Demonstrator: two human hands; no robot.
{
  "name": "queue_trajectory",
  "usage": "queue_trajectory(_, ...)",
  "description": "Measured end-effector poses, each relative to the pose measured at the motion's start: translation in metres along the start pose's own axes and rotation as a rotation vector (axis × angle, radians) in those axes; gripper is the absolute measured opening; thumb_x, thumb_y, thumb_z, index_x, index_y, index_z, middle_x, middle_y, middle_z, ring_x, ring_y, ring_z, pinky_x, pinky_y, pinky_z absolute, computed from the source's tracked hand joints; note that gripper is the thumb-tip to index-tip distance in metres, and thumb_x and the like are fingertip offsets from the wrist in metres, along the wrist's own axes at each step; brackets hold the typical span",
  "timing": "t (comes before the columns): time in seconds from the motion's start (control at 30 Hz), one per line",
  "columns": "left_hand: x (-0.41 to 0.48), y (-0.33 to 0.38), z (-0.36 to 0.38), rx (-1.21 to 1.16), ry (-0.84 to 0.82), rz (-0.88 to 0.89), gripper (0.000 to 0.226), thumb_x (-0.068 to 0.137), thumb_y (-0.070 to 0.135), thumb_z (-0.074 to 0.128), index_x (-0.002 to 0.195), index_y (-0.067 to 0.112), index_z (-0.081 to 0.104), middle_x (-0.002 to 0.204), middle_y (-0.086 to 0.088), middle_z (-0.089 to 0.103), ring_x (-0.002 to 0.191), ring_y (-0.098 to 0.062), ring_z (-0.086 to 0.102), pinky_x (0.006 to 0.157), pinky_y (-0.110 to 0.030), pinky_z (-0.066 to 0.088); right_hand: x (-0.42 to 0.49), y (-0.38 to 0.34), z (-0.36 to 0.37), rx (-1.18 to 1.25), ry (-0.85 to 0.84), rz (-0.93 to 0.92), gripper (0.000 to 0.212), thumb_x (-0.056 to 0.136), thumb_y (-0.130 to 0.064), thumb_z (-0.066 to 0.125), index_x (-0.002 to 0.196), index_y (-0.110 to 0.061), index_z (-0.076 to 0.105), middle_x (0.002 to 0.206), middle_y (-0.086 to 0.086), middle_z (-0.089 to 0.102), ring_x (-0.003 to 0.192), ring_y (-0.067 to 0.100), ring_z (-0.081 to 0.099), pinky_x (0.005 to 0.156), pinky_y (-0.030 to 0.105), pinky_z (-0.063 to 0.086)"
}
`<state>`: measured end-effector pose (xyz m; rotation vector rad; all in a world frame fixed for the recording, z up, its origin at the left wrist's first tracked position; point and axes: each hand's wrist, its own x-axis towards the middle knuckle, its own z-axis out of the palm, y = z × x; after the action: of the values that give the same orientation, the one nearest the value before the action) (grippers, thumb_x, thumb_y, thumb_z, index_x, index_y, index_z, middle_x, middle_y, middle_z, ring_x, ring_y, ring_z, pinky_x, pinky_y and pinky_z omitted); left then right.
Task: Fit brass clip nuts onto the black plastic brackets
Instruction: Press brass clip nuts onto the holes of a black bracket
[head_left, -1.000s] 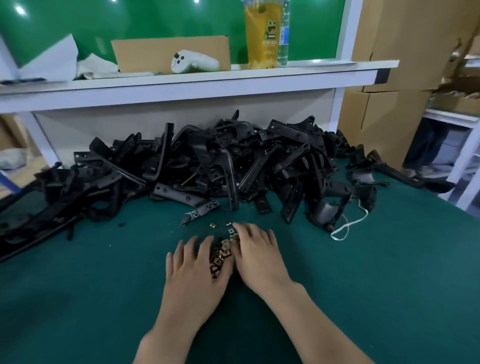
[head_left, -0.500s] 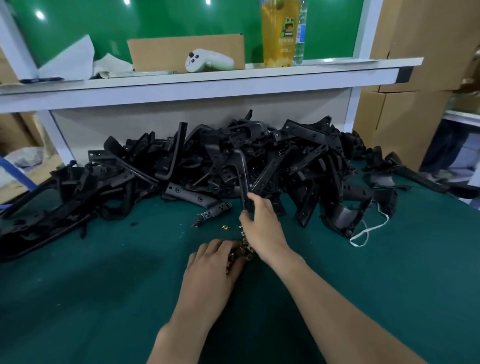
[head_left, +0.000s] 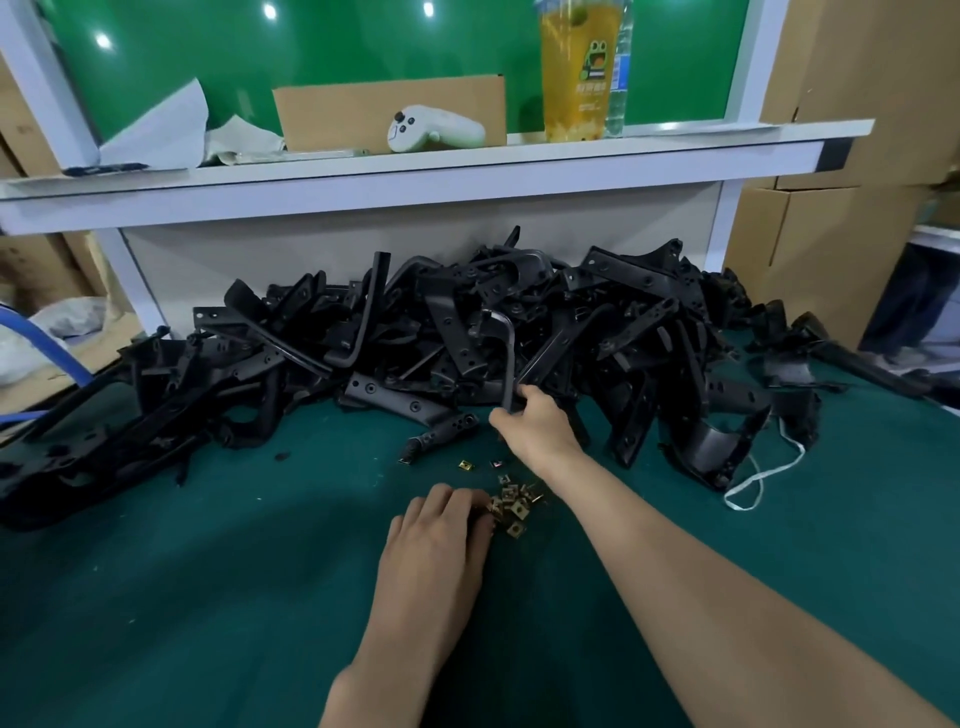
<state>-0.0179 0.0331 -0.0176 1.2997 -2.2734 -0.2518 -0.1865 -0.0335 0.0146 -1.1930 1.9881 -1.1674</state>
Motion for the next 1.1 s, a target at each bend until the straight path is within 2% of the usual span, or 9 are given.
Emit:
queue_trajectory(0.07,0.0,0.0,0.0,-0.005,0.005,-0.005,0.027,0.106,0.043,0.039,0.123,0.035,0.059,0.117,0.017,0.055,0.107,-0.008,0.05,0.095,-0.027,0.038,0.001,0.001,-0.002,-0.027,-0.006,-0.01,0.051,0.096,-0.03,0.058,0.144,-0.023,0.043,0.115,0.005,0.063,0.095,0.02,0.062,0.07,0.029,0.044)
queue_trajectory(0.17,-0.001,0.0,-0.002,-0.036,0.025,-0.019,0.027,0.106,0.039,0.04,0.117,0.032,0.063,0.11,0.015,0.057,0.103,-0.009,0.052,0.092,-0.029,0.041,0.0,0.0,-0.003,-0.01,0.0,-0.008,0.039,0.097,-0.024,0.058,0.134,-0.023,0.048,0.104,0.002,0.063,0.084,0.018,0.062,0.066,0.03,0.048)
queue_trajectory(0.27,-0.002,-0.001,-0.002,-0.029,0.033,-0.02,0.025,0.106,0.037,0.041,0.115,0.031,0.063,0.11,0.015,0.058,0.102,-0.009,0.053,0.092,-0.028,0.039,-0.003,0.002,-0.006,0.045,-0.008,-0.001,0.026,0.096,-0.023,0.058,0.12,-0.021,0.048,0.101,0.001,0.063,0.084,0.021,0.066,0.076,0.038,0.059)
queue_trajectory(0.43,-0.002,-0.002,-0.001,-0.065,0.05,-0.024,0.02,0.106,0.035,0.04,0.113,0.03,0.058,0.108,0.017,0.06,0.101,-0.008,0.053,0.093,-0.029,0.037,-0.029,0.017,-0.027,0.314,-0.072,-0.023,0.013,0.091,-0.023,0.059,0.102,-0.023,0.052,0.091,0.0,0.056,0.081,0.013,0.062,0.062,0.025,0.059)
queue_trajectory(0.63,-0.004,0.003,-0.003,-0.187,0.121,-0.048,0.01,0.105,0.028,0.046,0.1,0.031,0.055,0.082,0.023,0.052,0.084,-0.006,0.049,0.084,-0.031,0.038,-0.084,0.034,-0.055,0.344,-0.129,-0.03,0.037,0.064,-0.05,0.059,0.091,-0.028,0.072,0.101,0.0,0.07,0.09,0.01,0.065,0.072,0.027,0.05)
queue_trajectory(0.7,-0.004,0.003,-0.005,-0.273,0.139,-0.096,0.014,0.105,0.032,0.042,0.097,0.036,0.052,0.086,0.023,0.054,0.09,-0.002,0.049,0.083,-0.03,0.04,-0.096,0.039,-0.061,0.38,-0.131,-0.057,0.029,0.071,-0.047,0.058,0.083,-0.026,0.073,0.103,0.013,0.067,0.095,0.023,0.063,0.08,0.035,0.047)
queue_trajectory(0.77,-0.002,0.005,-0.008,-0.416,0.158,-0.175,0.017,0.105,0.035,0.041,0.093,0.042,0.051,0.088,0.018,0.061,0.092,-0.003,0.054,0.08,-0.025,0.043,-0.101,0.045,-0.065,0.441,-0.118,-0.085,0.011,0.089,-0.03,0.058,0.095,-0.027,0.067,0.094,0.008,0.072,0.091,0.019,0.067,0.079,0.033,0.05)
queue_trajectory(0.93,-0.002,0.012,-0.018,-0.801,0.22,-0.28,0.019,0.105,0.03,0.049,0.099,0.036,0.065,0.087,0.019,0.071,0.077,0.004,0.065,0.067,-0.011,0.048,-0.097,0.046,-0.068,0.549,-0.095,-0.103,0.023,0.1,-0.001,0.046,0.114,-0.017,0.053,0.089,-0.001,0.074,0.083,0.02,0.073,0.074,0.03,0.06)
queue_trajectory(1.1,-0.001,0.009,-0.02,-0.961,0.218,-0.297,0.02,0.103,0.021,0.053,0.104,0.032,0.07,0.091,0.014,0.074,0.083,-0.001,0.068,0.072,-0.011,0.051,-0.102,0.044,-0.065,0.466,-0.105,-0.114,0.013,0.098,-0.031,0.059,0.085,-0.032,0.057,0.075,0.001,0.066,0.059,0.018,0.061,0.057,0.02,0.05)
